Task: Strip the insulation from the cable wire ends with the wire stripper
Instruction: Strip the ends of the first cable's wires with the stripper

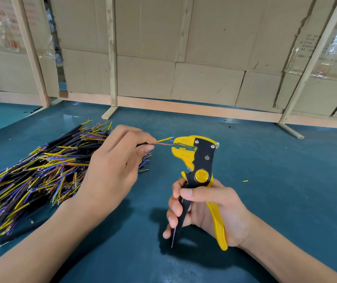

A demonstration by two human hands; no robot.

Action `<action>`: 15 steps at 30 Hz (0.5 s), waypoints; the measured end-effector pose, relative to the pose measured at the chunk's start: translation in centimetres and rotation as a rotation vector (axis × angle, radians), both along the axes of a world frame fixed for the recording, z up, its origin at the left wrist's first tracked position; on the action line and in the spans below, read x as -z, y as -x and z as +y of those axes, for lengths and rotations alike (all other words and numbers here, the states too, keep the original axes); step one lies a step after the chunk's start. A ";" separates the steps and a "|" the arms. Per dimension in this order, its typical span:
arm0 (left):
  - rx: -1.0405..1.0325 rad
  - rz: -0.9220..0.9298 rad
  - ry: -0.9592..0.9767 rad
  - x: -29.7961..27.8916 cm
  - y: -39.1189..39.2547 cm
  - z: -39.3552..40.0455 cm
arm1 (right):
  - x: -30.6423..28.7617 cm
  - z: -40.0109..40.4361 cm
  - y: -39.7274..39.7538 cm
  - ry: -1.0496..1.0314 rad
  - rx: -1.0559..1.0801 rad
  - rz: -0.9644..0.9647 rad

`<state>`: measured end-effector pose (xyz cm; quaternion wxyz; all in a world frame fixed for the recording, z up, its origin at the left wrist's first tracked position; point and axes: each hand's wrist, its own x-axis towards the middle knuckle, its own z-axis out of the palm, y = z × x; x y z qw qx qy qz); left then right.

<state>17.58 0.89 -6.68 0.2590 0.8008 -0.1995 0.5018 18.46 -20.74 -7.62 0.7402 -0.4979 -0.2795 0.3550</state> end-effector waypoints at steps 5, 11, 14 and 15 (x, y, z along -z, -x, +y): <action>-0.002 -0.009 -0.008 -0.1 0.0 -0.1 | -0.1 0.0 0.1 0.013 0.015 0.003; -0.008 -0.010 -0.007 -0.2 0.1 -0.1 | -0.1 0.1 0.1 0.013 0.018 -0.008; 0.000 -0.008 -0.021 -0.2 0.1 0.0 | -0.1 0.0 0.2 0.005 0.011 -0.015; 0.002 -0.010 -0.024 -0.2 0.1 0.0 | -0.1 0.0 0.2 0.003 0.008 -0.017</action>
